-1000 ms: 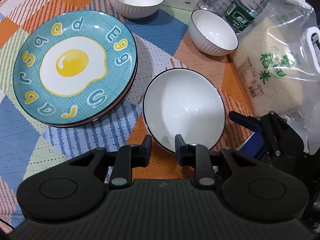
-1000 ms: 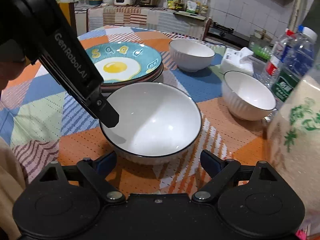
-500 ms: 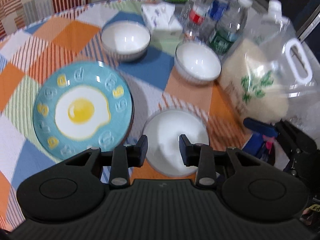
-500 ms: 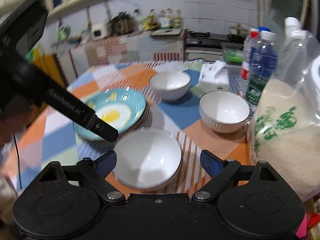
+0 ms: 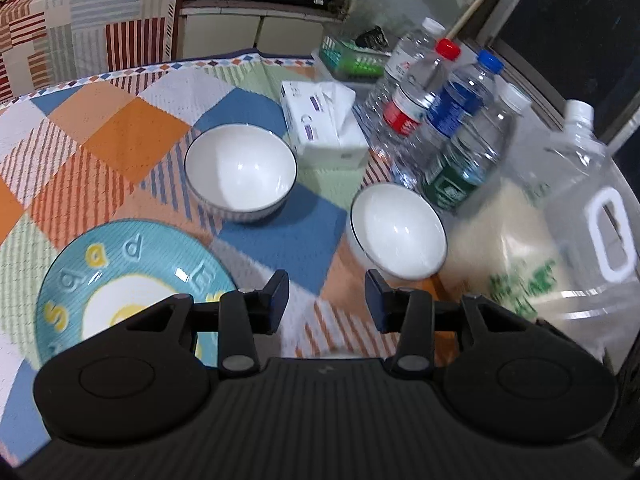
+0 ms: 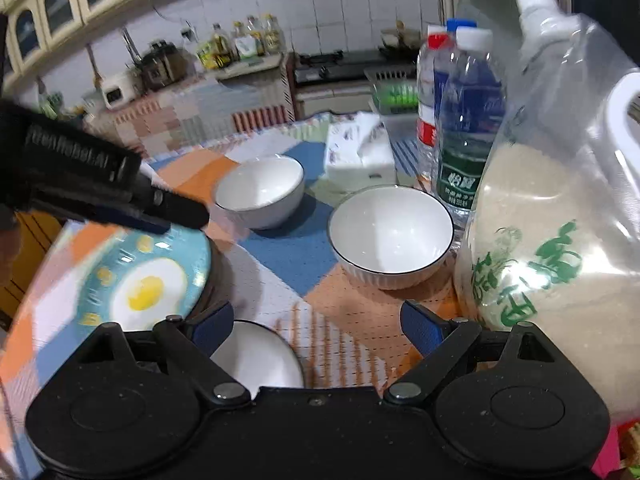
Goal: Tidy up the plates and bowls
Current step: 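Lift the bowl with both grippers and carry it over another white bowl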
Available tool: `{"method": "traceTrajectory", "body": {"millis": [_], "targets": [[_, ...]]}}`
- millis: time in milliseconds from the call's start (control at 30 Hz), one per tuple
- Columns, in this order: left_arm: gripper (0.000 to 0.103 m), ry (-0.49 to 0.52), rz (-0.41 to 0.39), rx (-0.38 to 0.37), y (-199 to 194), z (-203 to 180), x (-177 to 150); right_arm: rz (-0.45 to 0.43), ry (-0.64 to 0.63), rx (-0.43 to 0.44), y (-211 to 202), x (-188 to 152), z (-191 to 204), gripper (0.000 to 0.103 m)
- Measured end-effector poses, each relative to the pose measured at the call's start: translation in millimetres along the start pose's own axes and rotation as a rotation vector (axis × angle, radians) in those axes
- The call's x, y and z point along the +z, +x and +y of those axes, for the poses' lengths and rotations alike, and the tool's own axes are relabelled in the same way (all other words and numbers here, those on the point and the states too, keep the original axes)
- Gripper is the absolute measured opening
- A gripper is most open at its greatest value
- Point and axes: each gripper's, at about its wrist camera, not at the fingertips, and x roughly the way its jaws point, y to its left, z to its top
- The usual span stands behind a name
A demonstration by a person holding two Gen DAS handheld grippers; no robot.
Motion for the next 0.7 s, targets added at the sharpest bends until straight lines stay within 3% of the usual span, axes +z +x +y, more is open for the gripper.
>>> {"method": "traceTrajectory", "body": {"millis": [100,333,467,700], "targets": [[0.041,0.02,0.002,-0.009,21.4,-2.8,7.8,0.024,-0.009,-0.067,19.9,0.9,1.2,0.093],[0.042,0.034,0.089,-0.061,77.8,-8.0,24.8,0.049,0.024,-0.067,49.4,8.0,1.5,0.091],[0.042,0.033,0.161,-0.088,112.2,-6.6,30.1,0.105,0.109,-0.03,75.6,15.3,-6.7,0.091],[0.034,0.021,0.222,-0.113,147.1,-2.2,34.4,0.151,0.193,-0.056,111.6,7.6,-19.8,0.091]]}}
